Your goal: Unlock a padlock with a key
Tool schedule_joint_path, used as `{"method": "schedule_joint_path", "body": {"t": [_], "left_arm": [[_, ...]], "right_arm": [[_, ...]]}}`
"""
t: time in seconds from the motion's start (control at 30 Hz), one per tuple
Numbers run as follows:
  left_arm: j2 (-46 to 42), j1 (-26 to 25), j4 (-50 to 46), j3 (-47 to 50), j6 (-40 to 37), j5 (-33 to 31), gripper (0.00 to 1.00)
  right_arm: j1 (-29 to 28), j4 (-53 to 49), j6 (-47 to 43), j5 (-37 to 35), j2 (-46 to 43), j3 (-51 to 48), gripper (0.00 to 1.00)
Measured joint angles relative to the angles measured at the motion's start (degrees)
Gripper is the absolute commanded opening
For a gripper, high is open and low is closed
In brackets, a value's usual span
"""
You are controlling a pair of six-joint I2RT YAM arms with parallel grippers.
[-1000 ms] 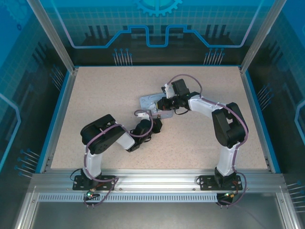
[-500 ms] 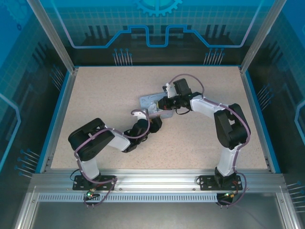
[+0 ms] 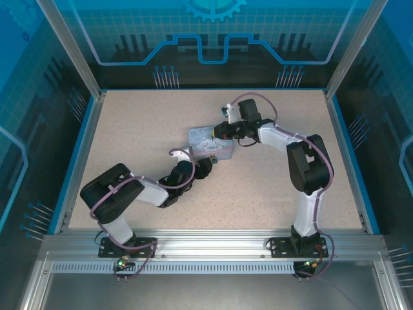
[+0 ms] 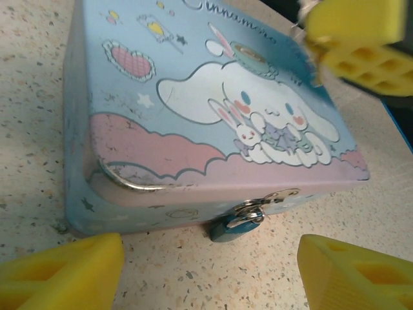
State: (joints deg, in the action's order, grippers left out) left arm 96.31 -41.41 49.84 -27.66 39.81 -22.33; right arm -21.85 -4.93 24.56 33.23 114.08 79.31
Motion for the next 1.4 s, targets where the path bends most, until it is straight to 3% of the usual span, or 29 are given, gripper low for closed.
{"method": "schedule_joint_path", "body": {"t": [0.23,0.7,1.07,1.4], "left_arm": [[-7.5,0.02,-3.69,0.61,-2.25,0.04,0.78],[-22.45,-1.36,-18.16,2.97,-5.92,0.31,0.8],[-23.15,-4.94,-20.76,7.13,-5.35,1.14,0.81],[-24.35,-4.94,-21.88,7.15,-5.46,1.05,0.83]], "right_arm": [[-2.05,-2.05,-0.22,0.07,3.37,1.92,0.0],[-4.33,-4.17,-1.11,0.02,0.72,-1.36,0.0],[-7.06,-3.65,-1.07,0.28,-4.7,-8.5,0.0],[-5.4,-7.52,-1.55,0.13,-4.0,-0.87,0.01]]}}
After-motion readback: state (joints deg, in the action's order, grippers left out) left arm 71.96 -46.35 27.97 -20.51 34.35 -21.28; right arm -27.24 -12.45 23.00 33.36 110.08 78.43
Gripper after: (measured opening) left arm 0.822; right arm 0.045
